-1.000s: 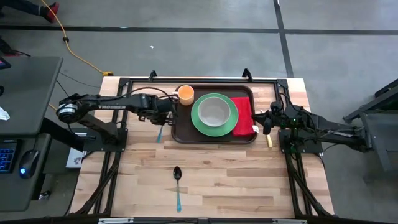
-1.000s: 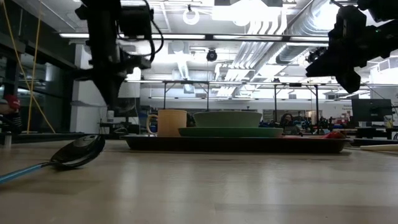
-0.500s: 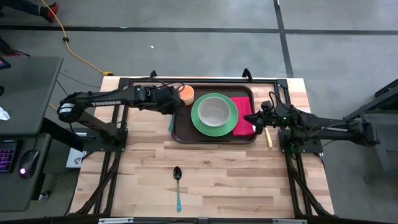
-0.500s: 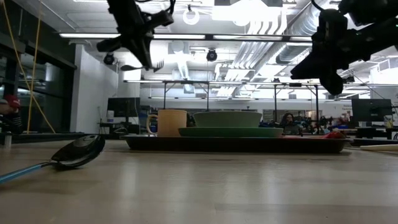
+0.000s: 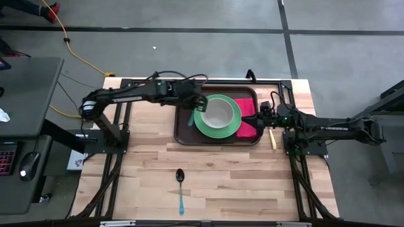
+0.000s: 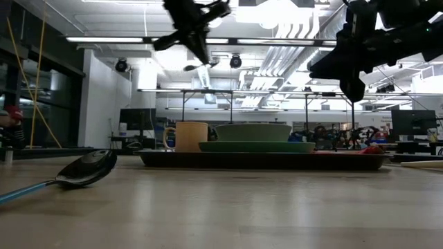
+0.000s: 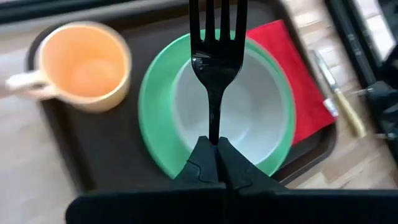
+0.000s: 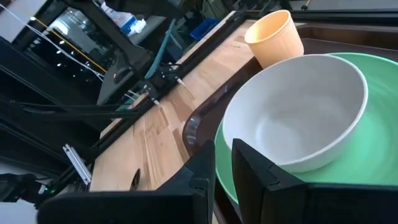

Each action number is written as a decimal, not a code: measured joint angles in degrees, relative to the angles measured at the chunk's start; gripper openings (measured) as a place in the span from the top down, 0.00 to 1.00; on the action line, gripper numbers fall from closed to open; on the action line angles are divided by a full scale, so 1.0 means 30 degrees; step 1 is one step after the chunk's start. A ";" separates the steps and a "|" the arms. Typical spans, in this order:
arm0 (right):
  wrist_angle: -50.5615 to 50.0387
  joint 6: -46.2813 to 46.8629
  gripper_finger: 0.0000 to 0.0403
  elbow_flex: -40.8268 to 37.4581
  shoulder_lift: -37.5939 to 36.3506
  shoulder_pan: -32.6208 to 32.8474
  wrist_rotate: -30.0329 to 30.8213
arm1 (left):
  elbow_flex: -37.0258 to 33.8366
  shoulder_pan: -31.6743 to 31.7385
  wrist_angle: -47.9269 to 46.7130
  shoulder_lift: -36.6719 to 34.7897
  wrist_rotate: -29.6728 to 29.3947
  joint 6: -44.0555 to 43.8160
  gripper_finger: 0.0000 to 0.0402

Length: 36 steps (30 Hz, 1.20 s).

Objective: Set up tray
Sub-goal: Put the blue fork on top of the red table napkin on the brown tray

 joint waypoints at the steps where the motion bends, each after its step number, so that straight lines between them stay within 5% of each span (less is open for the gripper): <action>1: 0.0160 0.0003 0.92 0.0000 0.0019 0.0000 -0.0002 | 0.0651 -0.0002 -0.0025 0.0466 0.0011 0.0178 0.97; 15: 0.1835 -0.0062 0.89 0.0000 0.0110 -0.1220 0.0277 | 0.7931 -0.0264 -0.0765 0.5677 0.0928 0.1533 0.97; 36: 0.9285 0.1132 0.68 0.0356 0.5640 -0.4393 -0.1951 | 0.9215 -0.0283 0.0205 0.7093 0.1437 0.0950 0.97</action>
